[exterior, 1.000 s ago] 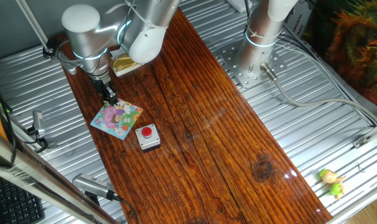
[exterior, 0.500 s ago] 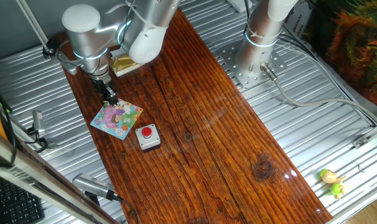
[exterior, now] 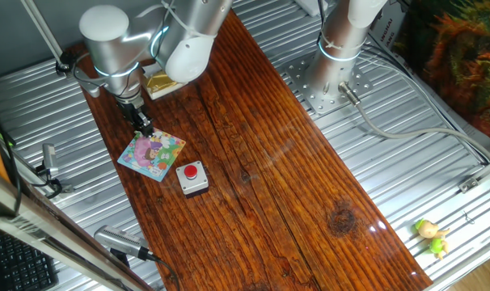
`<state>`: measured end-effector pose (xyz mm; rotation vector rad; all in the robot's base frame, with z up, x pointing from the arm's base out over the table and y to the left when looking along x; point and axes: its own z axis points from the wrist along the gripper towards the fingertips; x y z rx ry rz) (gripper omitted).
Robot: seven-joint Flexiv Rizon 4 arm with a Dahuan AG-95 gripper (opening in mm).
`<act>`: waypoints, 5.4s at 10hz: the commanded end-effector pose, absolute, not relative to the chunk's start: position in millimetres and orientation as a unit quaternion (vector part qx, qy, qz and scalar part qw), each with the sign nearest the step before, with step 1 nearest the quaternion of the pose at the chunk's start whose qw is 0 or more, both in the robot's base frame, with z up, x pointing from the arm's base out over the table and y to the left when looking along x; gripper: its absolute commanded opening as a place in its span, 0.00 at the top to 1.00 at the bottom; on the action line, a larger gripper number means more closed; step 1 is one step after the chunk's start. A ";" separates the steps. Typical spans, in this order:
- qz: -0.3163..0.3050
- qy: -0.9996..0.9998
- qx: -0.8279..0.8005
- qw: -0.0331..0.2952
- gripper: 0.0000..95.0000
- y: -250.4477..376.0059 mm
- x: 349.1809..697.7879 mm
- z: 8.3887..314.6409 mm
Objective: Assemble one piece of a puzzle
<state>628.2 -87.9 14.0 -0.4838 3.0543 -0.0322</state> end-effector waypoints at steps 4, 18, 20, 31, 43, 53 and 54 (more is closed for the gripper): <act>-0.006 0.987 -0.156 0.030 0.60 -87.7 628.3 14.1; -0.007 0.986 -0.161 0.034 0.40 -87.7 628.3 13.7; -0.007 0.986 -0.161 0.034 0.40 -87.7 628.3 13.2; -0.006 0.986 -0.166 0.032 0.60 -87.8 628.4 11.4; 0.002 0.986 -0.164 0.034 0.60 -87.8 628.4 11.5; 0.003 0.987 -0.156 0.032 1.00 -87.9 628.2 11.8; -0.003 0.987 -0.159 0.031 1.00 -87.8 628.2 12.0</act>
